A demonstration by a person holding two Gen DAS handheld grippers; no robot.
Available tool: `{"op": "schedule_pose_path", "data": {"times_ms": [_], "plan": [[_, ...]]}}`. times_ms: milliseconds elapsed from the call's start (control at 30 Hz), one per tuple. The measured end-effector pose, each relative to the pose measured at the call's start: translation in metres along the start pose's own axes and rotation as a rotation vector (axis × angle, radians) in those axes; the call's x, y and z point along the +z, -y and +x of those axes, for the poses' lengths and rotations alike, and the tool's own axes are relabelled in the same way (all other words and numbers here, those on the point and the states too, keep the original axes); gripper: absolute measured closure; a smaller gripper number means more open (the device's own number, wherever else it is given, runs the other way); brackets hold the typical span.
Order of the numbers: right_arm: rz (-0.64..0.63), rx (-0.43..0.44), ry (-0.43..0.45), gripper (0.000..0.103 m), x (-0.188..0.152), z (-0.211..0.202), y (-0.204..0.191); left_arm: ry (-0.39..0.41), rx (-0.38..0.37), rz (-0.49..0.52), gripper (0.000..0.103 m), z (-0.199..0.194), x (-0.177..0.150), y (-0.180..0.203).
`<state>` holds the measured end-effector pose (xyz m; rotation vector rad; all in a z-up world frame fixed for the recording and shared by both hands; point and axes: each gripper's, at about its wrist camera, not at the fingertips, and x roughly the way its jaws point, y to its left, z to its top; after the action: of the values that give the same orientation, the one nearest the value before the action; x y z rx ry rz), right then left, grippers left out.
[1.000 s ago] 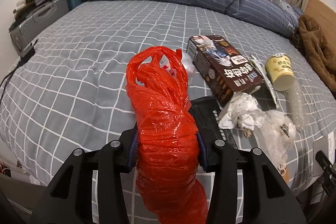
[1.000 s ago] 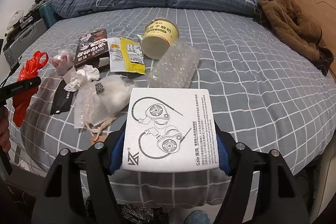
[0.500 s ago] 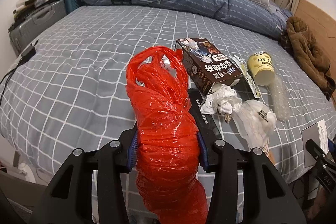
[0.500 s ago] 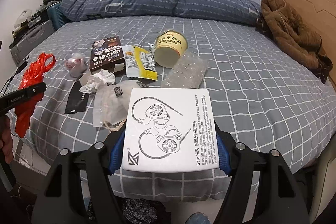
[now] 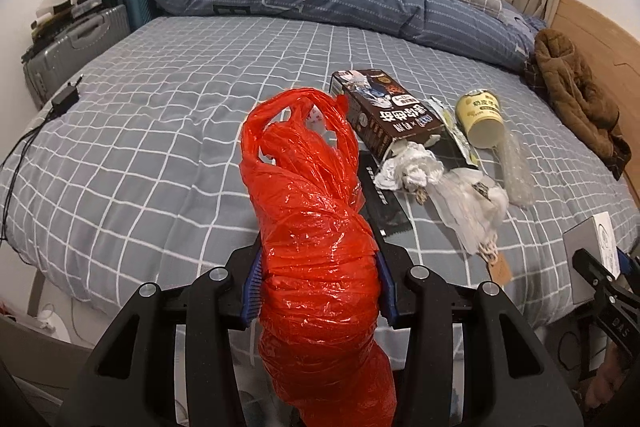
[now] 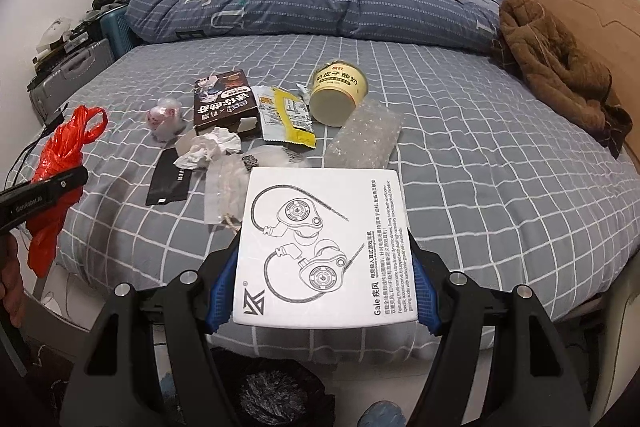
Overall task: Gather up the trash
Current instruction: 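Carry the red bag and white card down toward the black trash bin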
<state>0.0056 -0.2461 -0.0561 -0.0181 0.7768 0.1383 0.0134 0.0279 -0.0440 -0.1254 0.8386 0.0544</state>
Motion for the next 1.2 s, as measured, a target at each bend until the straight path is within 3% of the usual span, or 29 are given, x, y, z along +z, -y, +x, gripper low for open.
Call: {"op": "schedule_pose_path", "data": {"times_ms": [400, 1200], "plan": [[-0.016, 0.009, 0.018, 0.036, -0.016, -0.03, -0.02, -0.008, -0.027, 0.012, 0.059, -0.027, -0.03, 0.003], [-0.025, 0.055, -0.053, 0.036, -0.084, -0.06, -0.048, -0.091, -0.058, 0.031, 0.059, -0.055, -0.118, 0.019]]}}
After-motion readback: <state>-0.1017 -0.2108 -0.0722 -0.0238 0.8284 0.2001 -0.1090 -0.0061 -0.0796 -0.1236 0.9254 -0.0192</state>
